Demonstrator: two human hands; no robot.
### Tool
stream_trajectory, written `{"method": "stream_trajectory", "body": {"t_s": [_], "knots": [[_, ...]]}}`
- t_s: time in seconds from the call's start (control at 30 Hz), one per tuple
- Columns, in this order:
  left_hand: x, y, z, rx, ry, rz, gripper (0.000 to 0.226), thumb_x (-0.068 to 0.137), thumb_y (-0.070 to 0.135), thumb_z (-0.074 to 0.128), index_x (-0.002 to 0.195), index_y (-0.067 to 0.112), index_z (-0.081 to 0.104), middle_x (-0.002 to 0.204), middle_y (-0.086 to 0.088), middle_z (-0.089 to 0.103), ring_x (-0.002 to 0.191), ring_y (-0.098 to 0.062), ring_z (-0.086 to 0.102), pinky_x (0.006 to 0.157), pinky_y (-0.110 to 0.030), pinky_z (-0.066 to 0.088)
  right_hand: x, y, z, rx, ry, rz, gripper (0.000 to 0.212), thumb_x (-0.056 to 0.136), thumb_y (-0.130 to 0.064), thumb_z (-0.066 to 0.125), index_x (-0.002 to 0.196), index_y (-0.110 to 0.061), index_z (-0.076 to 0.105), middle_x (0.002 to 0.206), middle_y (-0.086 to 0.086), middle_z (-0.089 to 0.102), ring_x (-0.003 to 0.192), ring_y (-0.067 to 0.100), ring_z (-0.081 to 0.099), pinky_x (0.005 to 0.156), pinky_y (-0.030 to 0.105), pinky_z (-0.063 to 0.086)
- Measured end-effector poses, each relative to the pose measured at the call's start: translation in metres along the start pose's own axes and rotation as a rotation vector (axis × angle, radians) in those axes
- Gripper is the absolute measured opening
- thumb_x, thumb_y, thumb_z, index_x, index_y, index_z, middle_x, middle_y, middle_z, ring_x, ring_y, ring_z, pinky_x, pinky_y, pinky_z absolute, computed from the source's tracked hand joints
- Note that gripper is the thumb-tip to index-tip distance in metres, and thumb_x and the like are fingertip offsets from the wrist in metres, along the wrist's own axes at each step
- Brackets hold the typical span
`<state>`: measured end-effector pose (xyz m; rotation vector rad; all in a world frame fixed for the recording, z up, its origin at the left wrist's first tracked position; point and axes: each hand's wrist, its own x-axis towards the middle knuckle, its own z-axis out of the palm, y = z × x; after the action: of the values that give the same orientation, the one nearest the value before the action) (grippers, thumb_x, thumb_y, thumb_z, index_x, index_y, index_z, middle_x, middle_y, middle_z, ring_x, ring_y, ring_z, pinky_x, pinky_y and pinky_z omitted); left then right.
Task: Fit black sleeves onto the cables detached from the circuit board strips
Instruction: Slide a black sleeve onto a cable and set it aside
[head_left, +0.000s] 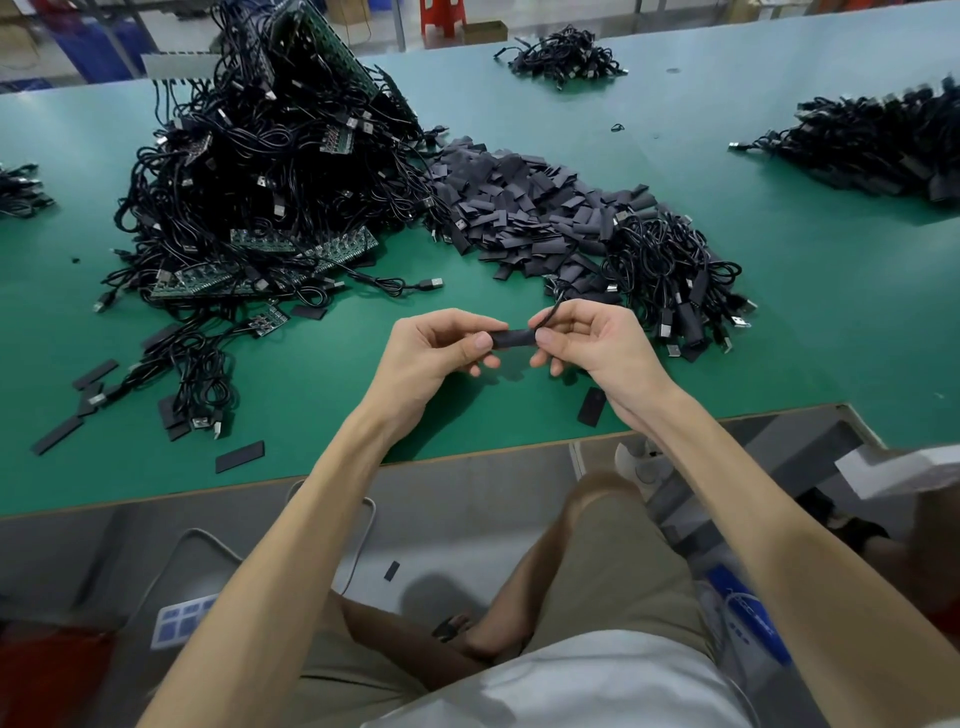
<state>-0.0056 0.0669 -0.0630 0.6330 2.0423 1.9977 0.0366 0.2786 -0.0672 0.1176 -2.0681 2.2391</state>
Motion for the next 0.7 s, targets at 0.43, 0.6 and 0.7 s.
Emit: {"method": "stream_trajectory", "body": {"t_s": [0.43,0.6,0.7], "knots": [[-0.0013,-0.0013,0.0011,0.010,-0.023,-0.047,0.010,0.089,0.001,0.073,0.099,0.001,0.073,0.070,-0.006,0.070,0.064,-0.014,0.063,0.066,-0.021,0.051,-0.0015,0.0000,-0.0010,0.007,-0.030,-0.040,0.014,0.092,0.008,0.065,0.096,-0.005,0.069,0.074,0.001,0.071,0.066,0.015,0.070,0.058,0.021,0.052],[-0.0002,-0.0008,0.0049,0.046,-0.016,-0.042,0.005,0.092,-0.001,0.070,0.096,0.001,0.070,0.069,0.001,0.067,0.064,-0.015,0.062,0.063,-0.023,0.051,-0.0009,-0.0019,-0.0016,0.045,0.004,-0.024,0.013,0.100,-0.003,0.060,0.104,-0.005,0.072,0.094,0.010,0.073,0.084,0.016,0.070,0.065,0.023,0.054],[-0.0008,-0.0004,0.0053,0.054,-0.031,-0.042,0.005,0.092,-0.002,0.069,0.095,0.002,0.068,0.070,0.000,0.066,0.064,-0.016,0.061,0.063,-0.024,0.051,-0.0010,-0.0009,-0.0010,-0.001,0.043,-0.050,0.017,0.103,-0.012,0.058,0.102,-0.010,0.075,0.110,0.006,0.074,0.103,0.012,0.066,0.077,0.025,0.054]]}}
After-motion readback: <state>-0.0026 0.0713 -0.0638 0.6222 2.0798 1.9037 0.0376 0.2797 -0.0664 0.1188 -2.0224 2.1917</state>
